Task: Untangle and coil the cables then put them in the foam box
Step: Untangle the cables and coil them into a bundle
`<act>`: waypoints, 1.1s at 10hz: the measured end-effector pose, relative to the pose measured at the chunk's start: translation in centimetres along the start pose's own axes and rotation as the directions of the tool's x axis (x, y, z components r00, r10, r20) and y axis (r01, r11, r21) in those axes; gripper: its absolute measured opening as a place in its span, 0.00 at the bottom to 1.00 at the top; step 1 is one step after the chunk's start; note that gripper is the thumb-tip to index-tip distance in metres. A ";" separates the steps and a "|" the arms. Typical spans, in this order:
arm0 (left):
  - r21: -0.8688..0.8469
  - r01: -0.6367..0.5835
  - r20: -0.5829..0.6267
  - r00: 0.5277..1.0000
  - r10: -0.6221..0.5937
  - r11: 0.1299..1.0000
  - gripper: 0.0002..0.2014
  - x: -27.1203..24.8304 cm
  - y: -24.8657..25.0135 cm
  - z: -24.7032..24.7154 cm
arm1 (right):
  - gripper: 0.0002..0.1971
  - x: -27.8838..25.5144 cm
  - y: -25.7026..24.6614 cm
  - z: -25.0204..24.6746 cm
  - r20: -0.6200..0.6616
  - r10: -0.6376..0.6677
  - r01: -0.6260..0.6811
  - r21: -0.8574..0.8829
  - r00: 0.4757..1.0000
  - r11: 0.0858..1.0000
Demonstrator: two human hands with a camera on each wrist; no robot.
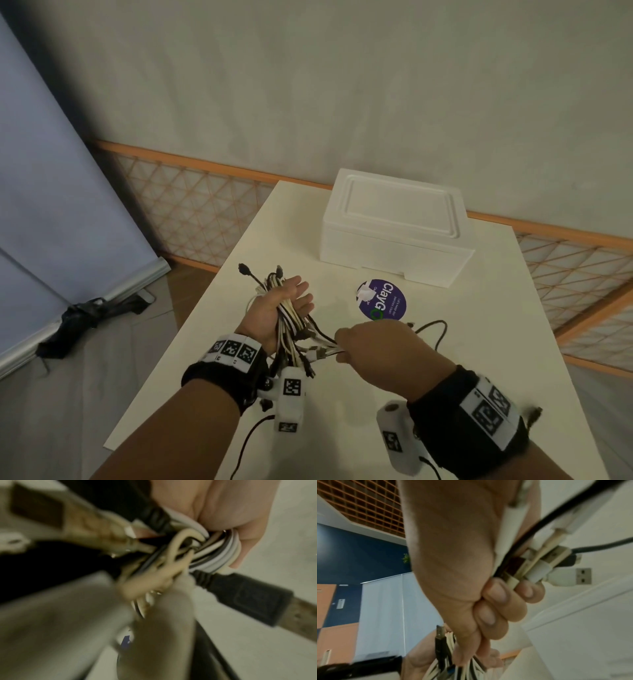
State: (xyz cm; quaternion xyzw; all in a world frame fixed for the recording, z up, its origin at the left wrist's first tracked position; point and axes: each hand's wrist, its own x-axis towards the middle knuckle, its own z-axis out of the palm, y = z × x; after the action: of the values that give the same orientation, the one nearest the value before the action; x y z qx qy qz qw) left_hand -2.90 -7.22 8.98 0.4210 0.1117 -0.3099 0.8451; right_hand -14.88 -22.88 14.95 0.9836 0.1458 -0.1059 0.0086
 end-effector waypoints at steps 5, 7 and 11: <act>0.421 -0.121 0.290 0.957 -0.007 0.899 0.29 -2.1 2.3 2.8 | 0.36 -0.5 3.4 -0.5 0.063 0.218 -0.221 0.487 0.974 0.845; 0.677 -0.076 0.275 0.949 -0.156 0.732 0.05 -3.4 1.0 3.2 | 0.11 0.5 0.4 -4.4 -0.754 -0.025 0.337 0.263 0.656 0.904; 0.958 -0.213 0.283 0.817 -0.502 0.193 0.09 -5.7 -0.1 3.6 | 0.39 5.2 2.0 -2.3 -0.153 -0.364 0.380 0.094 0.919 0.920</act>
State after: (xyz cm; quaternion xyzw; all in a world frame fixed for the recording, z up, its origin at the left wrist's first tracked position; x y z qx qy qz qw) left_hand -7.68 -7.61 13.76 0.7325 -0.3128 -0.4978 0.3433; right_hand -8.93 -23.22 16.04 0.9413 0.3240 -0.0489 -0.0813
